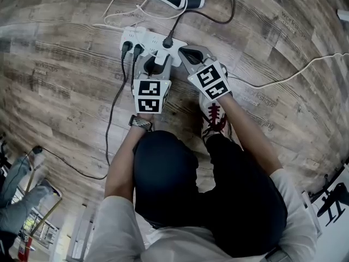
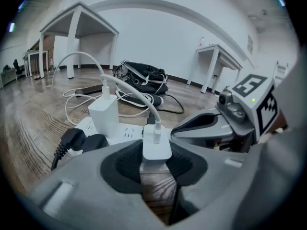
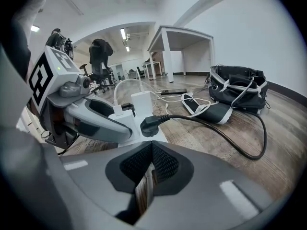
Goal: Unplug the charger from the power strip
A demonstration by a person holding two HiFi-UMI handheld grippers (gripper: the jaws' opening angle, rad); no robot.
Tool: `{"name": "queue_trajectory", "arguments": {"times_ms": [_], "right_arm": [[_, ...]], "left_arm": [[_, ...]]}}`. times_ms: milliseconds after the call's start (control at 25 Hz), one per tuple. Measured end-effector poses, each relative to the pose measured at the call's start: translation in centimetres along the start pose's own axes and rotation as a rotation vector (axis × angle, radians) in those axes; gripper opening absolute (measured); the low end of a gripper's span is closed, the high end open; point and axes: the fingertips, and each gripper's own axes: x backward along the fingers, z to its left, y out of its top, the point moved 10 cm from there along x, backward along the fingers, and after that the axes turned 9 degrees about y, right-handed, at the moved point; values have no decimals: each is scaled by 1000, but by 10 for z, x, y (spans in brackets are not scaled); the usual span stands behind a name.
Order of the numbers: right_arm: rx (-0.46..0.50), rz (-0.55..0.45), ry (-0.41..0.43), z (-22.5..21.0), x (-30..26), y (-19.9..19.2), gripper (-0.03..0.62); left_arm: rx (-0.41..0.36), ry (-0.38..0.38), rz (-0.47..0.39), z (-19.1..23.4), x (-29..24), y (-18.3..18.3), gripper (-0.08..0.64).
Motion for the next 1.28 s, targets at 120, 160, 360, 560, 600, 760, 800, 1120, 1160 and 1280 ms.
{"name": "queue_trajectory", "arguments": {"times_ms": [120,160,360,560,600,760,800,1120,1160,1280], "right_arm": [[-1,1,-1,0,0,0,2],[-1,1,0,1,0,0,2],[16,11,-9,1,1,0,2],[12,7,-13,2,0,0,2],[12,7,-13,2,0,0,2],[11,7,-9,2,-1,0,2],[10,6,-7,2,-1,0,2],[10,7,-3,3,-1,0,2],[9,7,-2,3,-1,0,2],[7,6,-2,3,0,-1,2]], "left_arm": [[-2,-4,-3,0,1,0,143],[-25,4,-4,0,1,0,141],[-187,62,-5,-12,2,1,140],[-121,38,-1,-6,1,1,140],[-88,25,0,-4,1,1,140],[4,0,-3,1,2,0,143],[1,2,-5,1,2,0,143],[-204,61,4,-9,3,2,140],[-194,56,6,-9,3,2,140],[-106,21,5,-3,3,1,140]]}}
